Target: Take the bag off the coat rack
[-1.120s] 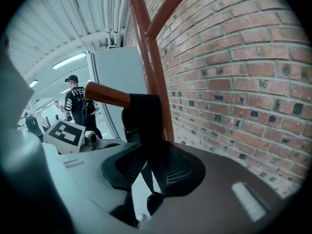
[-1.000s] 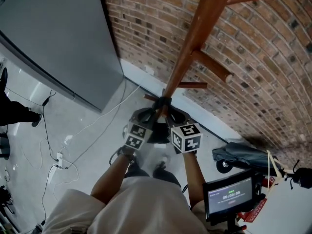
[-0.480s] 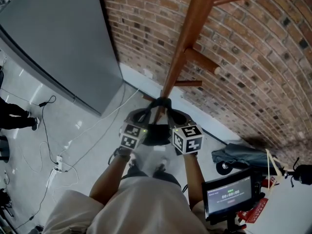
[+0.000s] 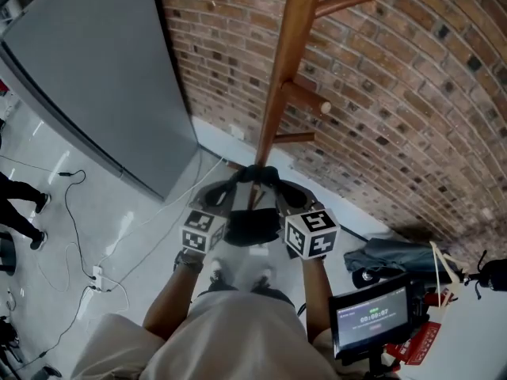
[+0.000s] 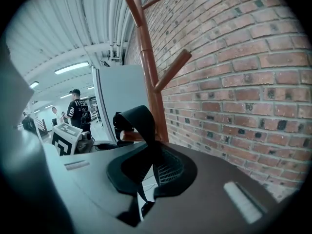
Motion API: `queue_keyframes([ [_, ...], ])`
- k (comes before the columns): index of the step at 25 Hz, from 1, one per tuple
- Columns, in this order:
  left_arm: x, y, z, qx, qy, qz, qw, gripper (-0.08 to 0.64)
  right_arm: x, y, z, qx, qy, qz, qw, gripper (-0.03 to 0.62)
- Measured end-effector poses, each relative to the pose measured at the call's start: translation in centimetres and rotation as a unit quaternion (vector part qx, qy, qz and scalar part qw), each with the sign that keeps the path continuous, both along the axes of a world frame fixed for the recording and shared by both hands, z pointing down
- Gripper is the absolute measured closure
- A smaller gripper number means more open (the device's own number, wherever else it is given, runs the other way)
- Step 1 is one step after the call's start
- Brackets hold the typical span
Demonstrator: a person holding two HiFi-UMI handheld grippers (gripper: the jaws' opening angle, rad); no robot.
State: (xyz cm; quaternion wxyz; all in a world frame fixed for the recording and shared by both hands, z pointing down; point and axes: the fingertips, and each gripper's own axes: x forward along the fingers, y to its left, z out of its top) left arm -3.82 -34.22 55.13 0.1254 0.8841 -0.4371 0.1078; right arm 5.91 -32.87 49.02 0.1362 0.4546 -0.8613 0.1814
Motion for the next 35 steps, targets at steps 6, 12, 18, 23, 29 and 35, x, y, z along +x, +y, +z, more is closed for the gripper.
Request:
queue_keyframes([
  [6, -1.2, 0.6, -3.7, 0.03, 0.017, -0.009, 0.9994, 0.532, 0.3, 0.8, -3.0, 0.03, -0.008, -0.007, 1.0, 0.586],
  [12, -1.5, 1.4, -7.6, 0.066, 0.034, -0.011, 0.9972, 0.532, 0.7, 1.9, -5.6, 0.051, -0.036, 0.003, 0.998, 0.586],
  [18, -1.9, 1.9, -10.7, 0.096, 0.043, -0.01, 0.9944, 0.532, 1.2, 2.4, -8.8, 0.081, -0.051, 0.007, 0.995, 0.586],
  [23, -2.5, 2.4, -13.7, 0.123, 0.053, -0.014, 0.991, 0.534, 1.1, 3.1, -11.5, 0.109, -0.061, -0.002, 0.992, 0.586],
  [29, -2.5, 2.9, -17.6, 0.17, 0.044, -0.01, 0.9845, 0.534, 1.2, 3.8, -15.2, 0.148, -0.075, -0.007, 0.986, 0.586],
  [35, -2.7, 3.6, -20.6, 0.208, 0.044, -0.007, 0.9771, 0.534, 1.1, 4.2, -17.1, 0.168, -0.076, -0.004, 0.983, 0.586],
])
